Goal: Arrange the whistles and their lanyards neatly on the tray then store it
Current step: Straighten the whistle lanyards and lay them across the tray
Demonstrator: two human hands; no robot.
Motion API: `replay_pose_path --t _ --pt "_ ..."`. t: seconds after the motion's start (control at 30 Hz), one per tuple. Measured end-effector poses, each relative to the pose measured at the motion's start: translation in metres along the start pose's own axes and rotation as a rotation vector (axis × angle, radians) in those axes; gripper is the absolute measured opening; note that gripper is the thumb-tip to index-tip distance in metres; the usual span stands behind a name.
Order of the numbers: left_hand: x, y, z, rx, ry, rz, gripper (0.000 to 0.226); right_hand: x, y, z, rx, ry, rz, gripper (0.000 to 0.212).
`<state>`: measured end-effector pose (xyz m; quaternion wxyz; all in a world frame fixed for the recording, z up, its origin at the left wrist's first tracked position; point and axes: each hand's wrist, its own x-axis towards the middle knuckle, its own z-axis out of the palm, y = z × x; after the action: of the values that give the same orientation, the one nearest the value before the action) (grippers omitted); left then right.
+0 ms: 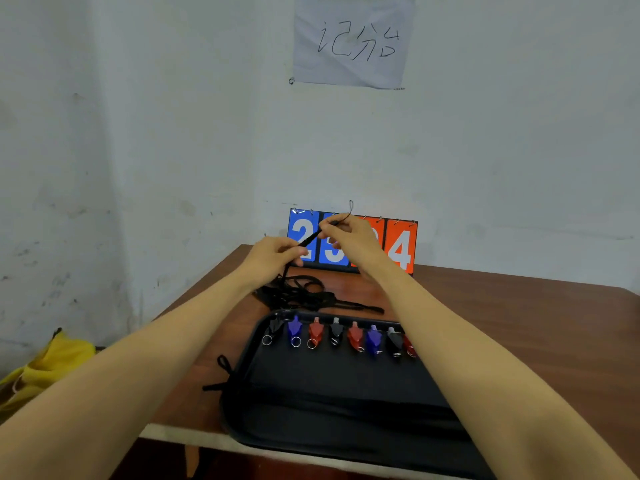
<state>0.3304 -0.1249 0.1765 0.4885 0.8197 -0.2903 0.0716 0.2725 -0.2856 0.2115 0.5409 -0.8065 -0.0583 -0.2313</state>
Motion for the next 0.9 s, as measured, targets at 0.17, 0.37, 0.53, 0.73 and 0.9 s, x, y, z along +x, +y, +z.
replay_pose_path --t 0.17,0.37,0.53,0.73,0.9 --pt "0.009 0.006 -0.011 0.299 0.189 0.015 0.024 -0.002 0.005 -0.044 0.073 0.246 0.053 0.011" --pt "0.009 0.017 -0.025 0.400 0.262 0.085 0.025 -0.021 0.005 -0.087 -0.103 0.399 0.070 0.020" --pt "-0.012 0.025 -0.027 0.505 0.220 0.031 0.028 -0.051 0.000 -0.118 -0.171 0.434 0.137 0.019" --pt "-0.063 0.020 -0.025 0.583 0.060 -0.024 0.029 -0.105 0.006 -0.139 -0.347 0.206 0.310 0.031" --pt "-0.108 0.011 -0.026 0.455 0.029 -0.093 0.013 -0.150 0.006 -0.150 -0.392 0.141 0.413 0.024"
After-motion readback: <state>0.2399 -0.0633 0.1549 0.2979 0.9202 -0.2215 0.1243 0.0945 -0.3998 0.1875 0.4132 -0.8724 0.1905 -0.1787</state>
